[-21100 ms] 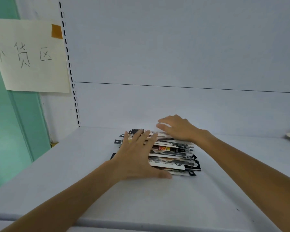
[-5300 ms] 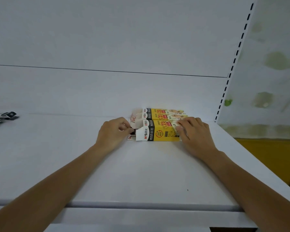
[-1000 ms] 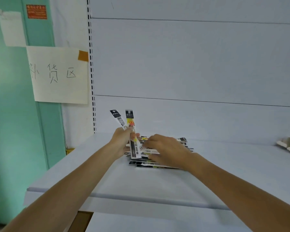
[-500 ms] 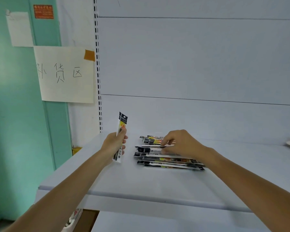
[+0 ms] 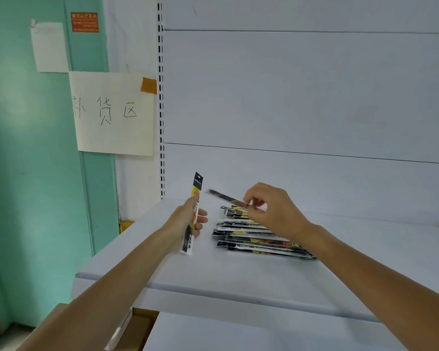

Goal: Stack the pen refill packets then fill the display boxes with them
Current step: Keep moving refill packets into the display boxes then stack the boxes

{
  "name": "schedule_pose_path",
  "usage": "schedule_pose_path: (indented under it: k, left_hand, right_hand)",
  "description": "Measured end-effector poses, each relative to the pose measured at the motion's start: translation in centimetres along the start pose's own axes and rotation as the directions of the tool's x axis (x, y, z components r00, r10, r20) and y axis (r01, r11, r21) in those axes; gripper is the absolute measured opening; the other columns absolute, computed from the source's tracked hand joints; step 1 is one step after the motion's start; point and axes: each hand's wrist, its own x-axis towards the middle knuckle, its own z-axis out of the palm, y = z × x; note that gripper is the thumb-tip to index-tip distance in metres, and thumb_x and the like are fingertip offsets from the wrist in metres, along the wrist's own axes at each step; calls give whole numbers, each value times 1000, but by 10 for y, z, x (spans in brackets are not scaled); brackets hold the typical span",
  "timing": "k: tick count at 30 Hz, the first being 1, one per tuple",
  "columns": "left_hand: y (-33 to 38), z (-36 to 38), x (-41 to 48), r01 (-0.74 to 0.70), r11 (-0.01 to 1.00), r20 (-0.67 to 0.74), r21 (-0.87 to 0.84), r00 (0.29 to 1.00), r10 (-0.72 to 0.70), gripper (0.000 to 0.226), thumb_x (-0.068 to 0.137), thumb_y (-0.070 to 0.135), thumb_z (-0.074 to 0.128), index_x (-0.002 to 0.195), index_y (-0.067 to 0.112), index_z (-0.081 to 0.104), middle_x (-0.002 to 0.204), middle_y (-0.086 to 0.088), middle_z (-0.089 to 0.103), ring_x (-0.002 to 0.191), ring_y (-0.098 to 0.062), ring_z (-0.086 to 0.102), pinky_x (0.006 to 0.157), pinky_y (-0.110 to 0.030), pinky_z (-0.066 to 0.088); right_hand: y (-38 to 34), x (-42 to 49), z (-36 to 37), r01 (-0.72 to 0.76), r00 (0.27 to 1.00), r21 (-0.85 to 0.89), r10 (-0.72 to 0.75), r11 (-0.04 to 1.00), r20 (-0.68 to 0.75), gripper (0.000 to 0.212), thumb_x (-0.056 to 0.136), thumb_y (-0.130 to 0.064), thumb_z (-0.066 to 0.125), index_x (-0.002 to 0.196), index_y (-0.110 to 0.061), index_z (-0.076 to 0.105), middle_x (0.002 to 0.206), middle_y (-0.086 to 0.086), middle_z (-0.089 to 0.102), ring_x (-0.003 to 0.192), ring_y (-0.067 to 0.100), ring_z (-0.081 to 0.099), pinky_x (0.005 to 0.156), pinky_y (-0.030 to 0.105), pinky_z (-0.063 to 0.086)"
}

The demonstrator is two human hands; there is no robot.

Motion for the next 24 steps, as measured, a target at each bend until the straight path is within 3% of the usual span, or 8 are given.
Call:
schedule_pose_path:
  k: [3,6,8,10,14,18,20,24]
  left_hand:
    - [1,2,-8,80,977,184,-197,982,-43,62,95,55,29,82,0,55,60,-7,56,40,-10,44,36,-15,35]
    - [2,11,-16,57,977,365,-203,931,21,64,93,58,27,80,7,61,64,-7,57,50,-15,53,46,-19,44]
    - [5,17,-20,-9,993,338,-121,940,50,49,91,53,42,76,9,60,65,-9,56,53,-17,55,51,-24,47]
    - [6,17,-25,-41,998,253,-36,966,49,36,93,40,49,80,8,60,60,-7,59,51,-17,57,53,-26,48]
    - [2,8,-29,-40,990,131,-137,990,58,15,97,13,45,94,3,56,71,-7,66,57,-16,63,56,-28,51]
    - [8,3,-27,-115,950,-5,-291,993,119,7,91,13,56,87,9,51,62,-1,45,50,-10,43,48,-19,43]
    - [13,4,-29,-179,909,-33,-376,983,180,15,92,19,57,80,12,49,60,1,43,50,-9,42,51,-19,43]
    - [18,15,-38,-285,905,-40,-316,957,288,35,96,43,41,76,17,54,79,2,65,76,-13,60,70,-30,50]
  right_hand:
    - [-17,5,7,148,985,-42,-151,988,-86,14,71,1,54,78,-8,64,89,4,60,81,14,54,69,18,38]
    - [-32,7,22,220,946,-260,-271,940,-176,13,72,-9,52,72,-8,65,79,7,56,72,19,50,55,23,36]
    - [-34,7,34,279,934,-302,-331,912,-135,13,75,-8,52,73,-7,64,75,6,58,68,23,53,52,28,43]
    - [-31,6,39,310,946,-260,-324,914,-12,17,80,-6,49,82,-7,66,82,5,64,75,24,58,61,32,50]
    - [-30,5,35,15,996,89,-23,996,87,30,84,3,50,106,-10,67,106,1,69,96,11,61,86,18,46]
    - [-34,6,35,-204,978,281,208,938,18,14,88,-8,55,98,-13,64,91,-8,64,83,3,59,72,5,41]
    - [-40,4,36,-249,968,315,230,916,97,13,86,-24,64,96,-17,63,86,-10,63,78,-2,58,67,8,42]
    - [-55,0,37,-271,943,307,189,912,272,48,76,-37,73,117,-20,53,105,-7,63,93,7,61,77,19,51]
